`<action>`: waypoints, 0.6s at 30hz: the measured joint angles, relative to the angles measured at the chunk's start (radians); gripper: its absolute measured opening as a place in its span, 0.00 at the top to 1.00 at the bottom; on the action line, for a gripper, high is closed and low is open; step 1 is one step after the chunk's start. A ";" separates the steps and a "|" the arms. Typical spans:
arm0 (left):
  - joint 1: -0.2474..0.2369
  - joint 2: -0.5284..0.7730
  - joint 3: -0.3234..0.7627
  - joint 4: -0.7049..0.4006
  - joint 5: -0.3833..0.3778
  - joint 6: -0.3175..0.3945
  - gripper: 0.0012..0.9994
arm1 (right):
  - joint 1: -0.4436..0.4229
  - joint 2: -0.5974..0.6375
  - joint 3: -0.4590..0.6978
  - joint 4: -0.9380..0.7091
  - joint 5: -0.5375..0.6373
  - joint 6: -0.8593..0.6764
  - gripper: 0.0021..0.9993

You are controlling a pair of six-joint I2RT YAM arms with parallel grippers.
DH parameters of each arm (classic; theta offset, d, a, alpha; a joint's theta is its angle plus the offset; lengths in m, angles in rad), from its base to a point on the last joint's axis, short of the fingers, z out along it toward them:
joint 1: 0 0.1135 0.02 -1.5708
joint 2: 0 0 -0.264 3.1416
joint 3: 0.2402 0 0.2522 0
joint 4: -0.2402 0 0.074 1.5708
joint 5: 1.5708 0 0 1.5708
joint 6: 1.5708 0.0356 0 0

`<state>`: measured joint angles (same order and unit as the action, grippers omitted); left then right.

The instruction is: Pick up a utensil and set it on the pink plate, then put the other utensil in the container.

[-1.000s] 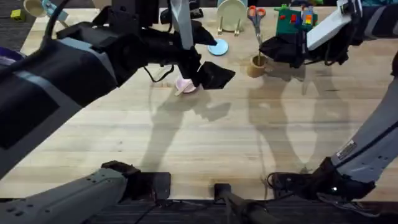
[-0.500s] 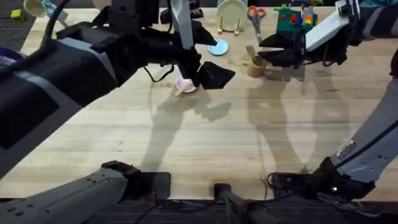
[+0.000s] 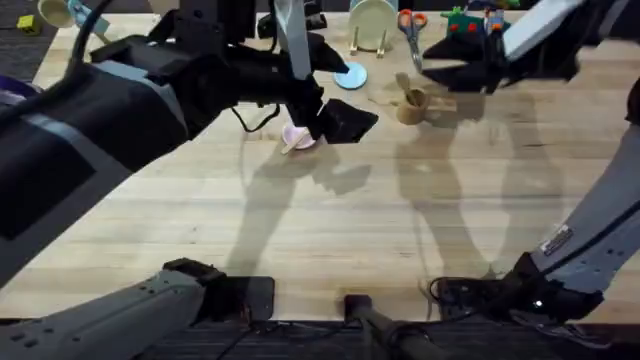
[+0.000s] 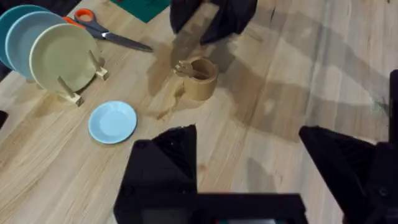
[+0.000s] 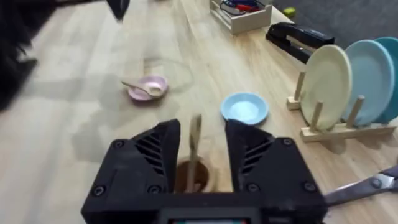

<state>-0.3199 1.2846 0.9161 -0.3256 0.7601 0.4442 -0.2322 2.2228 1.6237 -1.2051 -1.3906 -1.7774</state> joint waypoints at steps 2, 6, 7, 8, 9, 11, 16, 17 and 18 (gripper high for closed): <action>0.000 0.000 0.000 0.000 0.000 0.000 0.01 | 0.002 0.000 0.087 -0.122 0.043 0.000 0.52; 0.000 0.000 0.000 0.000 0.000 0.000 0.01 | 0.012 0.000 0.271 -0.350 0.142 0.000 0.44; 0.000 0.000 0.000 0.000 0.000 0.000 0.01 | 0.015 0.000 0.309 -0.399 0.164 0.000 0.43; 0.000 0.000 0.000 0.000 0.000 0.000 0.01 | 0.019 -0.002 0.349 -0.412 0.190 0.004 0.41; 0.000 0.000 0.000 0.000 0.000 0.000 0.00 | 0.022 -0.002 0.386 -0.412 0.212 0.020 0.39; 0.000 0.000 0.000 -0.001 0.000 0.000 0.00 | 0.029 -0.005 0.429 -0.412 0.250 0.068 0.37; 0.000 0.000 0.000 -0.007 0.000 0.000 0.01 | 0.045 -0.043 0.444 -0.412 0.321 0.219 0.33; 0.000 0.000 0.000 -0.008 0.000 0.000 0.01 | 0.049 -0.058 0.444 -0.412 0.335 0.253 0.32; 0.000 0.000 0.000 -0.008 0.000 0.000 0.00 | 0.052 -0.072 0.444 -0.412 0.348 0.282 0.32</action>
<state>-0.3199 1.2846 0.9161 -0.3332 0.7601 0.4442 -0.1798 2.1510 2.0674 -1.6173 -1.0425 -1.4950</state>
